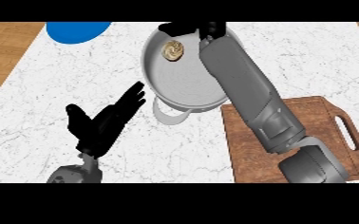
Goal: Pick the cupcake from the cutting board and place it in the pot
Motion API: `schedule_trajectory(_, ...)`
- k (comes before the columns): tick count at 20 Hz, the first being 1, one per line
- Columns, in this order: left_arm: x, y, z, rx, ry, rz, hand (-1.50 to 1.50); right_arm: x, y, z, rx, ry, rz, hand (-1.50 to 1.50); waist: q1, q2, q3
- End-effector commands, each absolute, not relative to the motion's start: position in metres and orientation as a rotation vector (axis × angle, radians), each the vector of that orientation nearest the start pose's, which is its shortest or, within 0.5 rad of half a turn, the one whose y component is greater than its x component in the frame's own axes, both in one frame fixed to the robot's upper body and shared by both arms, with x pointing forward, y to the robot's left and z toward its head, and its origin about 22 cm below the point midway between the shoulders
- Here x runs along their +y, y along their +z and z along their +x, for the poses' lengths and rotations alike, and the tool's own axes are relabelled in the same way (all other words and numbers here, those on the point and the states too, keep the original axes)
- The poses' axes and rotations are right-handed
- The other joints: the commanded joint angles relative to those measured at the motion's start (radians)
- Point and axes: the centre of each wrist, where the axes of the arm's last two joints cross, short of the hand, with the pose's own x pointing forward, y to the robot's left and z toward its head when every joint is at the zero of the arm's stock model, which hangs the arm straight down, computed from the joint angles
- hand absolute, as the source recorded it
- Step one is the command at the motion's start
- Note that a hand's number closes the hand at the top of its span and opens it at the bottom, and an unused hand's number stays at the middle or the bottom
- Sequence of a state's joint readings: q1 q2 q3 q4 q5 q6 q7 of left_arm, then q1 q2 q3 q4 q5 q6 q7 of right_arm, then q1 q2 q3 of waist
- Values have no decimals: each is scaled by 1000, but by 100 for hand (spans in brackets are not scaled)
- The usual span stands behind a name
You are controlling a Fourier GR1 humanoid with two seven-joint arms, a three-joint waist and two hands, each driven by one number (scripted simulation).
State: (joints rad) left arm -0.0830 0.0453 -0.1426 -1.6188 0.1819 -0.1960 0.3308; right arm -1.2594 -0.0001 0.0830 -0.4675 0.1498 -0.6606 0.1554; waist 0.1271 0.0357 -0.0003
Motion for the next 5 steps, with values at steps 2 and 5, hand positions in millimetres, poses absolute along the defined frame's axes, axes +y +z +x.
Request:
schedule_trajectory(2,205,33,257,-1346,-230,-339,0,-51,137,448,-1649,80,-597,-150,-25,-7,-1)
schedule_trajectory(5,202,27,247,-1338,-223,-330,0,-48,140,449,-1639,28,-597,-150,-43,-18,0)
